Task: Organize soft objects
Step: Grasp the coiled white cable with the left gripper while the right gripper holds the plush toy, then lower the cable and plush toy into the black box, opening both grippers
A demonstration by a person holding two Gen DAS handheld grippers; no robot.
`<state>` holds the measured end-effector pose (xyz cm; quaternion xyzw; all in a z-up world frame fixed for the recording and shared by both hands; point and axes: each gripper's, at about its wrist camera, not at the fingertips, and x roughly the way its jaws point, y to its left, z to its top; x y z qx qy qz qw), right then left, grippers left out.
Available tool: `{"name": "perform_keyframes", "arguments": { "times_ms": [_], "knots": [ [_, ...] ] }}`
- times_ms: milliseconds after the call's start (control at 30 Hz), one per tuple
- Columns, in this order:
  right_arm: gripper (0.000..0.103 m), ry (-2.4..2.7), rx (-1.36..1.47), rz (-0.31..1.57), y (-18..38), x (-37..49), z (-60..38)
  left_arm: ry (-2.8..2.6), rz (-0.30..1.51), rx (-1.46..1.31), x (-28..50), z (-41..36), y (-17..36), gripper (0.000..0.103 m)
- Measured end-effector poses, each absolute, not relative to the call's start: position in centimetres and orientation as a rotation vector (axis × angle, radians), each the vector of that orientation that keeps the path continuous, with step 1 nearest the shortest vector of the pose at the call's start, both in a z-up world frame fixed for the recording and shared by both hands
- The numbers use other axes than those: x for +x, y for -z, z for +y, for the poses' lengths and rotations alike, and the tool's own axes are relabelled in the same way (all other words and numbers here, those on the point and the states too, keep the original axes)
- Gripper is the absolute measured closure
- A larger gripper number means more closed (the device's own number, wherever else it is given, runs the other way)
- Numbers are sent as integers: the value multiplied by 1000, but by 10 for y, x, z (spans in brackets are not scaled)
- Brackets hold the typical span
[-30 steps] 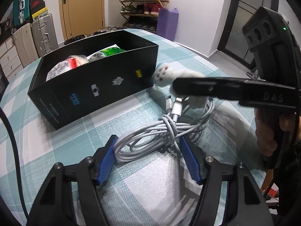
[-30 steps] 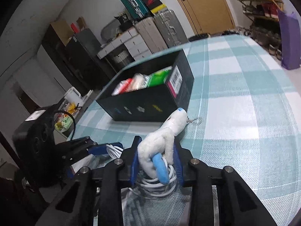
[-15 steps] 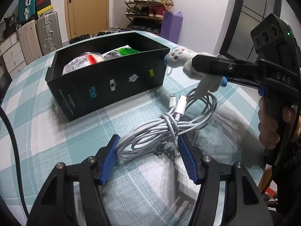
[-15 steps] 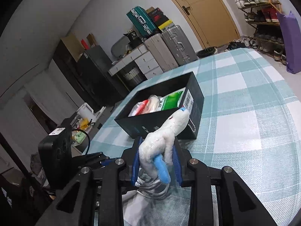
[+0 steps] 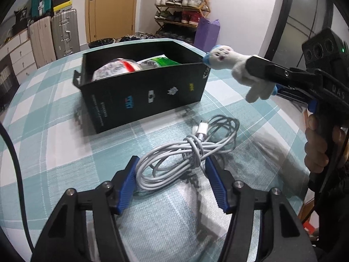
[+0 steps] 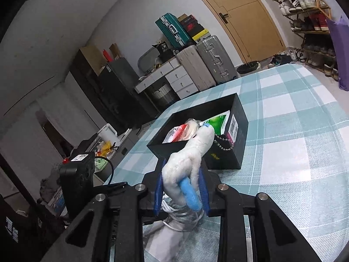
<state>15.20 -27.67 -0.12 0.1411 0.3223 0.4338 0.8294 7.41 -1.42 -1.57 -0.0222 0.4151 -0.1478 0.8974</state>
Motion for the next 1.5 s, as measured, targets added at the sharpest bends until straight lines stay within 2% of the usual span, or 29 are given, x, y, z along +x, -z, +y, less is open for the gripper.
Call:
{"name": "perform_keyframes", "arguments": {
  "times_ms": [233, 333, 367, 400, 633, 700, 833, 867, 900, 933, 1267, 1500],
  "knots": [
    [76, -929, 282, 679, -1, 150, -272, 292, 875, -51, 71, -7, 17, 41],
    [76, -934, 274, 682, -1, 150, -269, 259, 868, -4, 73, -11, 16, 31],
    [76, -935, 271, 683, -1, 149, -269, 246, 859, 30, 73, -14, 16, 24],
    [76, -936, 267, 683, -2, 148, -268, 253, 852, 51, 74, -17, 15, 23],
    [76, -932, 253, 684, -2, 149, -267, 298, 866, 95, 93, -29, 19, 23],
    [76, -932, 250, 688, -2, 149, -268, 328, 877, 114, 95, -35, 22, 25],
    [76, -930, 248, 688, -2, 149, -269, 325, 875, 122, 99, -40, 21, 37],
    [76, -930, 248, 686, -2, 149, -269, 329, 870, 115, 98, -40, 19, 47],
    [76, -930, 247, 685, -2, 149, -269, 323, 860, 118, 97, -40, 17, 64],
    [76, -931, 247, 684, -2, 149, -269, 315, 856, 117, 97, -40, 14, 73],
    [76, -943, 239, 649, -16, 142, -266, 306, 835, 39, 86, -24, 1, 73],
    [76, -954, 223, 622, -30, 138, -258, 294, 771, -34, 76, -4, -26, 73]
  ]
}}
